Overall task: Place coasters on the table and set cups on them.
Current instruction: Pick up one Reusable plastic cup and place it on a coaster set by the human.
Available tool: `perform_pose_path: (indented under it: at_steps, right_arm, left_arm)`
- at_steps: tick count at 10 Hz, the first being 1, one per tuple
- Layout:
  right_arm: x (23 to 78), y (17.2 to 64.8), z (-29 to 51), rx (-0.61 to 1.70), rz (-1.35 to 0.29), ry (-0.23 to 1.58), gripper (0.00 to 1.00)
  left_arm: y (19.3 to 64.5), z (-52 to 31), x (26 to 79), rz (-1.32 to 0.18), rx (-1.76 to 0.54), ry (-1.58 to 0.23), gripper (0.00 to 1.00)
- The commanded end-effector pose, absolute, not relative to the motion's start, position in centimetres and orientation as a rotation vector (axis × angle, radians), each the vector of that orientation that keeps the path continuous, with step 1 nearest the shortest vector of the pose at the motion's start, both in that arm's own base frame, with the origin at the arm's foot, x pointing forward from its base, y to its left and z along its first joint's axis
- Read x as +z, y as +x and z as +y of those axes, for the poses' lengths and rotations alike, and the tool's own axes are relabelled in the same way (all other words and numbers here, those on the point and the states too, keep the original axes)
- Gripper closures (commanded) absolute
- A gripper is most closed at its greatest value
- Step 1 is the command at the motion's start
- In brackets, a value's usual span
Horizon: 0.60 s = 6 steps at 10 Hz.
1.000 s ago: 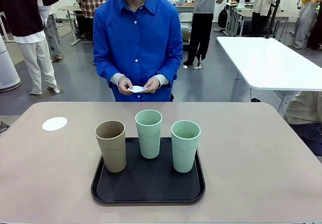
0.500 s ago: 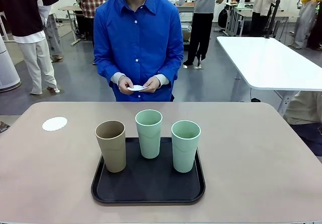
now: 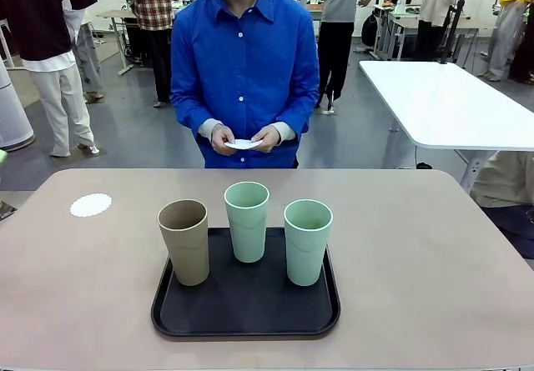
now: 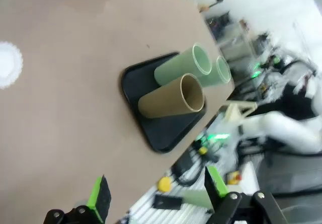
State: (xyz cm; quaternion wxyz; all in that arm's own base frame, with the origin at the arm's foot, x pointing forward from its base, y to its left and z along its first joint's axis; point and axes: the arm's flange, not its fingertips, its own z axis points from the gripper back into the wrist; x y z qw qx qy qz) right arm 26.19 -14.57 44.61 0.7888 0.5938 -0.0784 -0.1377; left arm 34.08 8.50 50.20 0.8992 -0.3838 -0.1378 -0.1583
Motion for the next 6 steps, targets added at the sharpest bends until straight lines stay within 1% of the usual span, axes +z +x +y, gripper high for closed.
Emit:
perform_pose_path:
  at_steps: [1,2,4,6]
  right_arm:
    - [44.6,26.3,-14.5,-0.297,-0.174,1.296,0.00]
    - [44.6,26.3,-14.5,-0.297,-0.174,1.296,0.00]
    - [44.6,26.3,-14.5,-0.297,-0.174,1.296,0.00]
    - [44.6,26.3,-14.5,-0.297,-0.174,1.296,0.00]
  left_arm:
    - [35.7,4.0,50.9,-0.367,-0.644,-0.541,0.00]
    - [36.5,1.6,51.0,-0.366,-0.760,-0.464,0.00]
    - [37.5,-2.6,50.4,-0.373,-0.921,-0.402,0.00]
    - [38.6,-6.0,49.7,-0.224,-1.056,-0.341,0.00]
